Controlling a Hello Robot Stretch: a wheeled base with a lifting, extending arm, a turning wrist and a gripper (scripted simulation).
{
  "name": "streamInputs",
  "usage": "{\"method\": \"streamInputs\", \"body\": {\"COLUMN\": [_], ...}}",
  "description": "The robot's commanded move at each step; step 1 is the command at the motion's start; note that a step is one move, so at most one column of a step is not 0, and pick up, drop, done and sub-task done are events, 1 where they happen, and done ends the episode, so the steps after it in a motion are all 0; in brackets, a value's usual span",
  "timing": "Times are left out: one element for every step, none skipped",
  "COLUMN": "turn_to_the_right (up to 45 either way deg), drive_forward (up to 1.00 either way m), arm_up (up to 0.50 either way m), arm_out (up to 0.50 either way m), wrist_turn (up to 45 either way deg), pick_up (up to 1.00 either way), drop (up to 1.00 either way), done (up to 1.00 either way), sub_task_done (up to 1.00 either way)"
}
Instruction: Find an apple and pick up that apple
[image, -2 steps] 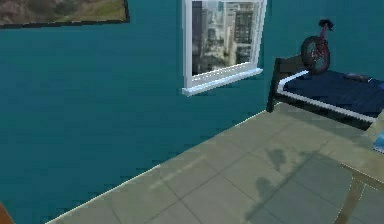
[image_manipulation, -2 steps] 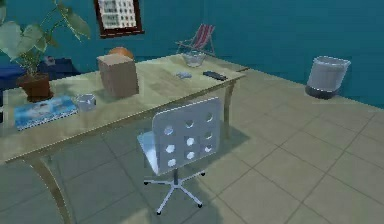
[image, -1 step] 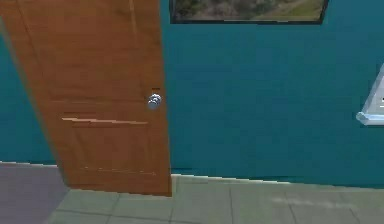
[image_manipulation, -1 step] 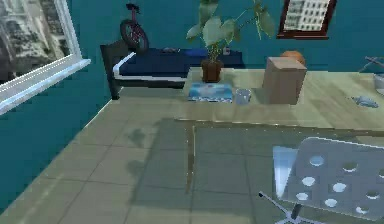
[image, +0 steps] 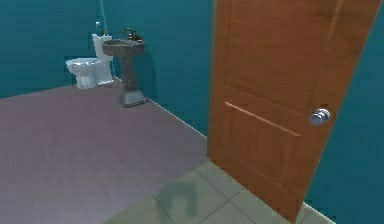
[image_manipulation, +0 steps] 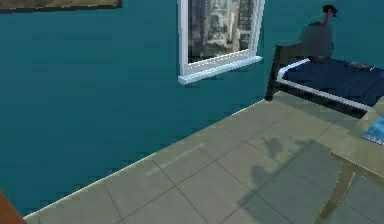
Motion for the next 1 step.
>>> {"method": "streamInputs", "body": {"turn_to_the_right": [-9.0], "drive_forward": [0.00], "arm_up": [0.00], "arm_out": [0.00], "wrist_turn": [0.0], "pick_up": [0.00], "drop": [0.00], "done": [0.00], "sub_task_done": [0.00]}}
